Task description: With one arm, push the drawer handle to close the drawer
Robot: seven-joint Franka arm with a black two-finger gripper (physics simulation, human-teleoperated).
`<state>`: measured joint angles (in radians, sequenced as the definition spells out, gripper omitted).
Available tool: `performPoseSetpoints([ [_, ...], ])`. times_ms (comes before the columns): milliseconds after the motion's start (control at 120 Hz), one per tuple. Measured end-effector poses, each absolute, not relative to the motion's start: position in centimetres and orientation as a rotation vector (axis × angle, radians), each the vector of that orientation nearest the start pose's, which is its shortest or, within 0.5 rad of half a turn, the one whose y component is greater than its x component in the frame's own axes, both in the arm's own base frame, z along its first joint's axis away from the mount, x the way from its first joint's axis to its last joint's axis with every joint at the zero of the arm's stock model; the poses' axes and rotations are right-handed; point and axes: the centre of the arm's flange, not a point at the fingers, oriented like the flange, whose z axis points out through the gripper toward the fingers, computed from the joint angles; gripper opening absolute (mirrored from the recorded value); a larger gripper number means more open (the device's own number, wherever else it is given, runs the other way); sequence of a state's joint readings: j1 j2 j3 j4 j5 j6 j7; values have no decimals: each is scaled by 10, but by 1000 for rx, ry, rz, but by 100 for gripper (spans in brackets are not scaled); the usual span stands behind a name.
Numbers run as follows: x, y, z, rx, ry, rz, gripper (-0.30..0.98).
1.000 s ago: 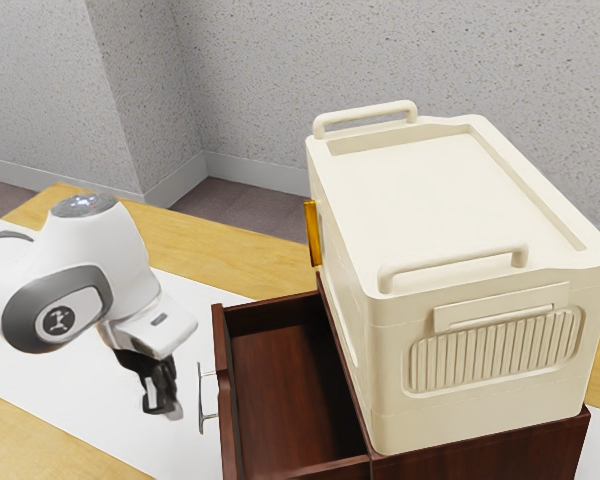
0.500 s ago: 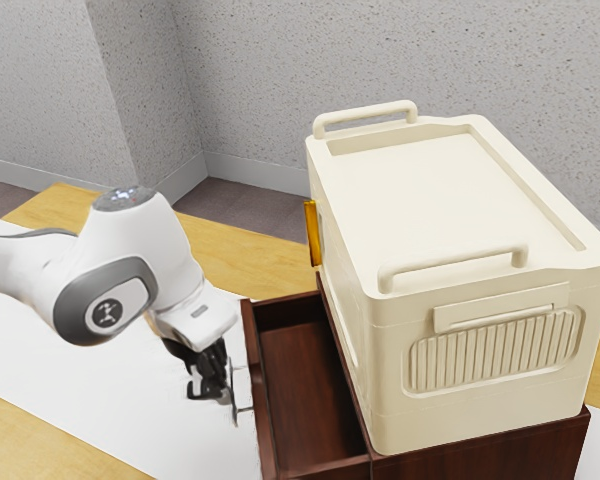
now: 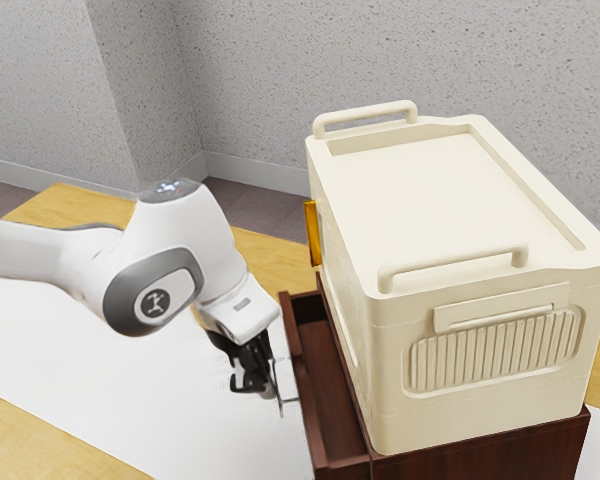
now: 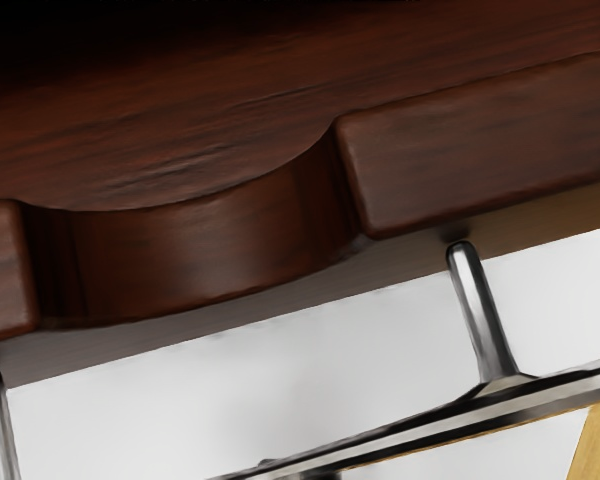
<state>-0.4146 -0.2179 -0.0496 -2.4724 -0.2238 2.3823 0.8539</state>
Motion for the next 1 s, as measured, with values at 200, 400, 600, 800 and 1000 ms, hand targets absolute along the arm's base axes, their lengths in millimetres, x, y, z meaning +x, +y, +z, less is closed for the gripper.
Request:
performPoseSetpoints([
  [200,431,-227,386,-2698,1826,-280,-10],
  [400,445,-240,383,-2683,1849,-288,-10],
  [600,453,-249,384,-2671,1867,-299,-11],
  [800,418,-209,395,-2735,1801,-325,-4],
  [1000,381,-192,562,-2702,1683,-542,36],
])
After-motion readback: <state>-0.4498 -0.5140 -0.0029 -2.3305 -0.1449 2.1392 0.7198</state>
